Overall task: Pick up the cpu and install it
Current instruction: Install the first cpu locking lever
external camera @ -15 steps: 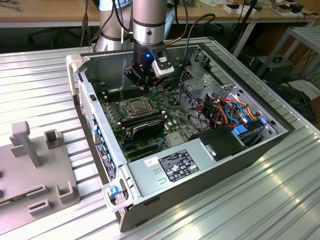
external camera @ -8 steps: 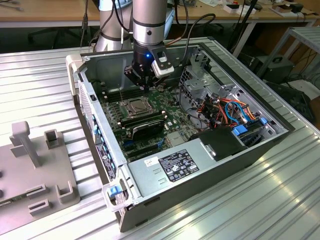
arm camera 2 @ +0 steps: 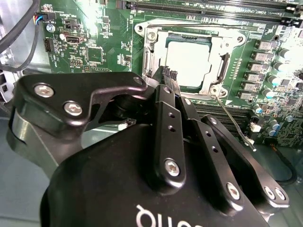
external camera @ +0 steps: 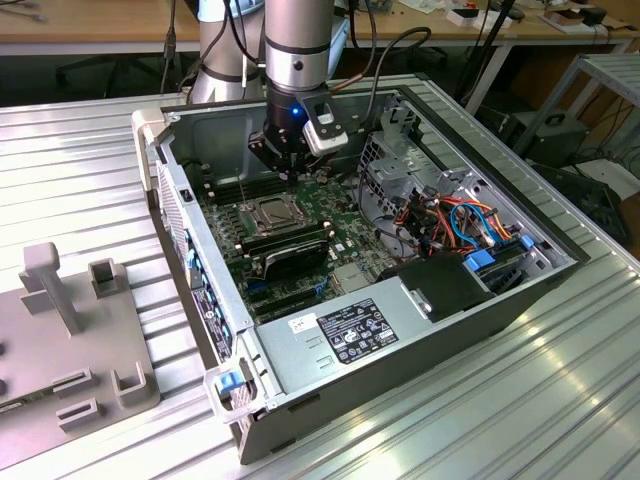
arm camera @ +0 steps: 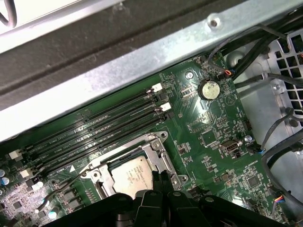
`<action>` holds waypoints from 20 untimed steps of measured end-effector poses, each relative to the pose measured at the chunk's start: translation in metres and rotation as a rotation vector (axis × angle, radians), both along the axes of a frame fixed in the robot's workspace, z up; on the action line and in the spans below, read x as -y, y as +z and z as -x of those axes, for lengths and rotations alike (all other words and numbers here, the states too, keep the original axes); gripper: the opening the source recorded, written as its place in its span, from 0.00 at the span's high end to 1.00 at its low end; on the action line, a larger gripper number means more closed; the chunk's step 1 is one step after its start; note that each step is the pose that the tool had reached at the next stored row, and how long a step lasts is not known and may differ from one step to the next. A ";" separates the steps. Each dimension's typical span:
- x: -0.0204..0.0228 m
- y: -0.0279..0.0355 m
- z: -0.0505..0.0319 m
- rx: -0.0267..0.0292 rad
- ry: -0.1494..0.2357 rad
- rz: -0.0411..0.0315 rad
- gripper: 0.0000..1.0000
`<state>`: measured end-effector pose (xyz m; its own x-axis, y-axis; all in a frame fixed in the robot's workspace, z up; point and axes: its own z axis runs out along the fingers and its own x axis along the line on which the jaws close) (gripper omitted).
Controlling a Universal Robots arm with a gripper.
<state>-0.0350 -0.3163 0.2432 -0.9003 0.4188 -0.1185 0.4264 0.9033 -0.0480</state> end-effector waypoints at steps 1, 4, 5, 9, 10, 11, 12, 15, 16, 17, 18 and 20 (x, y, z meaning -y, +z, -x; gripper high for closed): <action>0.0000 0.0000 0.0000 0.0000 0.011 0.0000 0.89; -0.0001 -0.0001 0.0000 0.0001 0.039 -0.0002 0.89; 0.0000 -0.0001 0.0000 0.0001 0.039 -0.0001 0.89; 0.0000 -0.0001 0.0002 0.0001 0.039 -0.0001 0.89; 0.0000 -0.0001 0.0006 0.0001 0.039 -0.0001 0.89; 0.0000 -0.0001 0.0010 0.0000 0.039 -0.0001 0.89; 0.0000 -0.0001 0.0014 0.0000 0.039 -0.0001 0.89; 0.0000 -0.0001 0.0024 0.0000 0.039 0.0000 0.89; 0.0000 -0.0001 0.0025 0.0001 0.042 -0.0001 0.89; 0.0000 -0.0001 0.0025 0.0001 0.042 -0.0001 0.89; 0.0000 -0.0001 0.0025 0.0000 0.042 -0.0001 0.89; 0.0000 -0.0001 0.0025 0.0001 0.042 -0.0001 0.89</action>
<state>-0.0375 -0.3163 0.2431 -0.9172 0.3803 -0.1185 0.3878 0.9205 -0.0478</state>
